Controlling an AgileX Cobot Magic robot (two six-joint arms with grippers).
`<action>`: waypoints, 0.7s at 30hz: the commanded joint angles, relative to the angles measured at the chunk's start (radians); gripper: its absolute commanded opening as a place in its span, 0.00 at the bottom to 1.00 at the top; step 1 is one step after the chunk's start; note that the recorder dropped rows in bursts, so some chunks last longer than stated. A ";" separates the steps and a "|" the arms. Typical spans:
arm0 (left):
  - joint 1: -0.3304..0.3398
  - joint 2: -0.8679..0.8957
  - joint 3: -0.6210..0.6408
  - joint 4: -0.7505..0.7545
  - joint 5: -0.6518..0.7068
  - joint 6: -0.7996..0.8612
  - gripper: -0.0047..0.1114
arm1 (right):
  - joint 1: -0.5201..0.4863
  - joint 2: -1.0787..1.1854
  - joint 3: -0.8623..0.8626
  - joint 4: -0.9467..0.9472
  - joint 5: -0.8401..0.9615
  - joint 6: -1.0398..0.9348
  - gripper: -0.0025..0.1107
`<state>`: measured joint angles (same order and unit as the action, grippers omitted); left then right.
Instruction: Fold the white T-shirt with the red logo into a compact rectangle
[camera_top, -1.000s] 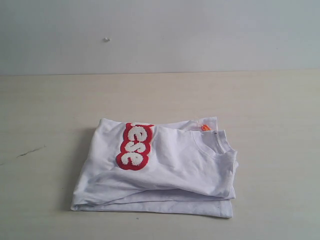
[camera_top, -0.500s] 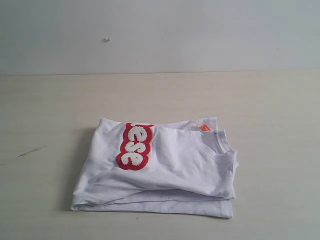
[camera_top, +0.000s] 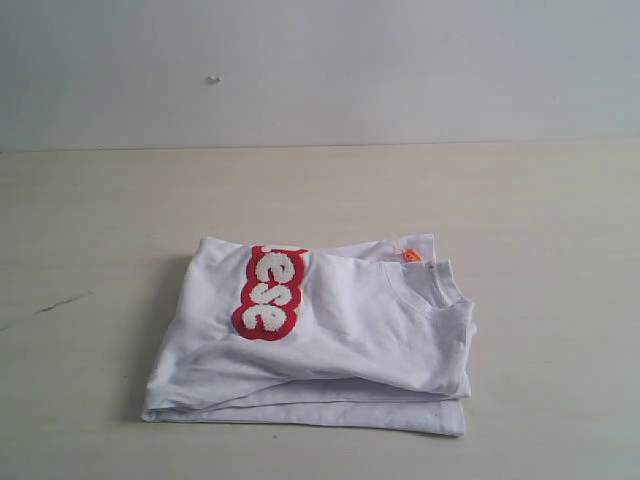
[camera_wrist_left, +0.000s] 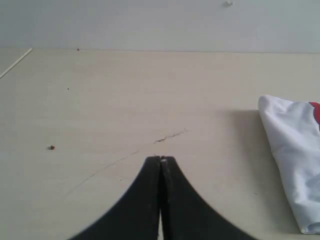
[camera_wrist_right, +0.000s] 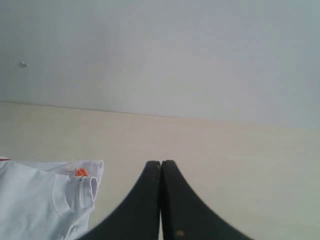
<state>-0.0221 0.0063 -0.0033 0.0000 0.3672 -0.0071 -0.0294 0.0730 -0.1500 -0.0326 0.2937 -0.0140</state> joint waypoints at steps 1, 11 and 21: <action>0.002 -0.006 0.003 -0.015 -0.012 -0.004 0.04 | -0.005 -0.073 0.003 -0.018 0.057 -0.028 0.02; 0.002 -0.006 0.003 -0.015 -0.012 -0.004 0.04 | -0.005 -0.073 0.097 -0.034 0.009 0.000 0.02; 0.002 -0.006 0.003 -0.015 -0.012 -0.004 0.04 | -0.005 -0.073 0.150 -0.024 0.001 0.014 0.02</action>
<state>-0.0221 0.0063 -0.0033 0.0000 0.3672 -0.0071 -0.0294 0.0056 -0.0045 -0.0562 0.2999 0.0000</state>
